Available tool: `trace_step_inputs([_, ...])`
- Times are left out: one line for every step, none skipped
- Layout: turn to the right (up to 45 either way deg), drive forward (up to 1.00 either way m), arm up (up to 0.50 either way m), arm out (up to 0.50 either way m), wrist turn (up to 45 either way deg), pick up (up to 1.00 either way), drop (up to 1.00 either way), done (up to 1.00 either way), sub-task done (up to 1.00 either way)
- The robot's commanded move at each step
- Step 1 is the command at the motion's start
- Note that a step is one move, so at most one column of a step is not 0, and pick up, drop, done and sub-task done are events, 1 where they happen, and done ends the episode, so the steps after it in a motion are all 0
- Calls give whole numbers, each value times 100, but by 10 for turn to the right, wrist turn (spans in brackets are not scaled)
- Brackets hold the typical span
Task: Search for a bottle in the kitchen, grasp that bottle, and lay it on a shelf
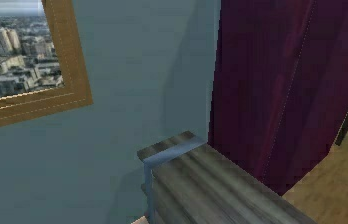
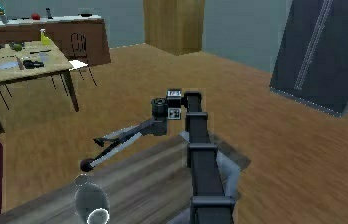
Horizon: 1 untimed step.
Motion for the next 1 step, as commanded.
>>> trace_step_inputs([0, 0, 10, 0, 0, 0, 0, 0, 0])
